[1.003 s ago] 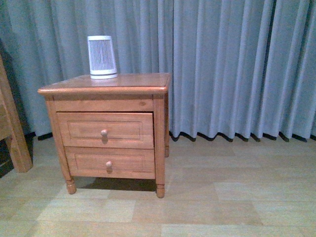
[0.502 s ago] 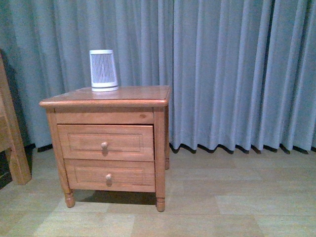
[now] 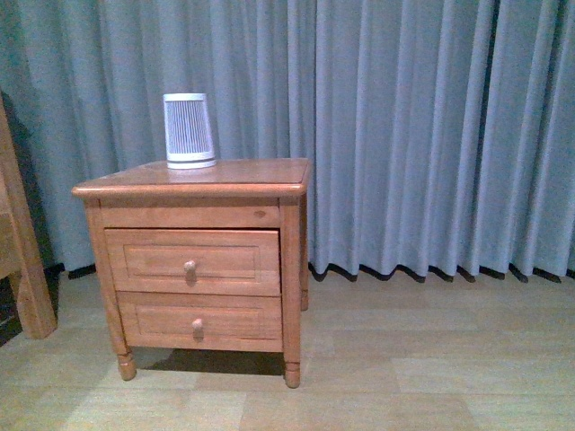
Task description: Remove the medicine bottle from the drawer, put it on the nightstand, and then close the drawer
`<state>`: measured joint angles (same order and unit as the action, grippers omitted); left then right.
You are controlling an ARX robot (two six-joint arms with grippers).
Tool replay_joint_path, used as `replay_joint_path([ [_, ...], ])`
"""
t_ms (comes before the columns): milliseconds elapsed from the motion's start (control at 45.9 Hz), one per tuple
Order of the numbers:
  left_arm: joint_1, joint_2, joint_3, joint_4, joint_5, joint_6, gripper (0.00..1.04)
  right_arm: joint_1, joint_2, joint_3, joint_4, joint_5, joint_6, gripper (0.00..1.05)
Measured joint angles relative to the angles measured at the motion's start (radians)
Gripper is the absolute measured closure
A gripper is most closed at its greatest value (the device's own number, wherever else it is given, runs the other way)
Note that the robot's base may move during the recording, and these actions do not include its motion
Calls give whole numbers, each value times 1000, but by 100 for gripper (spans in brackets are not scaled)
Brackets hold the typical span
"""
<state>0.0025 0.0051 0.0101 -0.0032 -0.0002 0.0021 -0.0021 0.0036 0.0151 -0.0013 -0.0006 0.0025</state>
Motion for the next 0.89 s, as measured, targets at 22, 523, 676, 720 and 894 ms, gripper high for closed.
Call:
replay_joint_path([
  [22, 0, 0, 0, 0, 0, 0, 7, 0, 0, 0, 0, 0, 0, 7],
  [523, 0, 0, 0, 0, 0, 0, 7, 0, 0, 0, 0, 0, 0, 7],
  [676, 0, 0, 0, 0, 1, 0, 7, 0, 0, 0, 0, 0, 0, 7],
  [720, 0, 0, 0, 0, 1, 0, 7, 0, 0, 0, 0, 0, 0, 7],
  [894, 0, 0, 0, 0, 1, 0, 7, 0, 0, 0, 0, 0, 0, 7],
])
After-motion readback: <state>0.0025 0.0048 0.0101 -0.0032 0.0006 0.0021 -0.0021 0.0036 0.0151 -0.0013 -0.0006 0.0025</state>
